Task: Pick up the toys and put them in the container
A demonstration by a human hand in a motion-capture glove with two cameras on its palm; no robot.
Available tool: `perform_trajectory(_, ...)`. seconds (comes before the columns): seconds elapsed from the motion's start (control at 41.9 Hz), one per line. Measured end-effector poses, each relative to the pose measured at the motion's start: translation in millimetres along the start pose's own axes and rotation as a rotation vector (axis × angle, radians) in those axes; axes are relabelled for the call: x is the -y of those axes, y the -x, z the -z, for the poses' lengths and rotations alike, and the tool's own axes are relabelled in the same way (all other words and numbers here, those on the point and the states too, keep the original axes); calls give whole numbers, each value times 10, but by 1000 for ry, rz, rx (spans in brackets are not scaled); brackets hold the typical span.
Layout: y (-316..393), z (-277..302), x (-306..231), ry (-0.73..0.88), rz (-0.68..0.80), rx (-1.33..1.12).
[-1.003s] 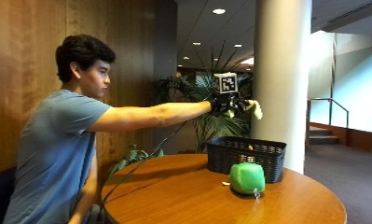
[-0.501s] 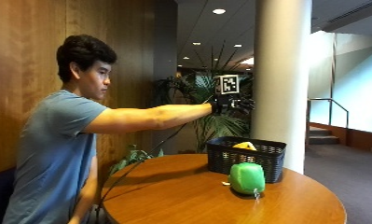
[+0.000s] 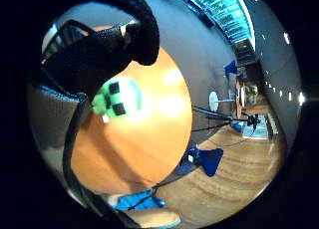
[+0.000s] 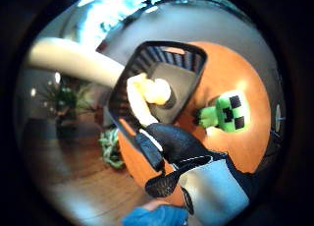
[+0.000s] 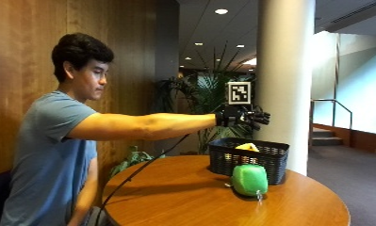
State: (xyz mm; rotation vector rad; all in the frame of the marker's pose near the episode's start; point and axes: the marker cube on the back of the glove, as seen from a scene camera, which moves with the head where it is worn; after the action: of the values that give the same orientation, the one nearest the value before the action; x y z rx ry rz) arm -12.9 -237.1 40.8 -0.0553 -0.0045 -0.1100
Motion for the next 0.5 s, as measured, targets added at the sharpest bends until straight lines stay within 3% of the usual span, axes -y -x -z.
perform_trajectory(0.215, -385, -555, -54, 106, -74, -12)
perform_trajectory(0.31, -509, -876, -63, 161, -173, -37)
perform_trajectory(0.501, -590, -1443, -182, 301, -79, -45)
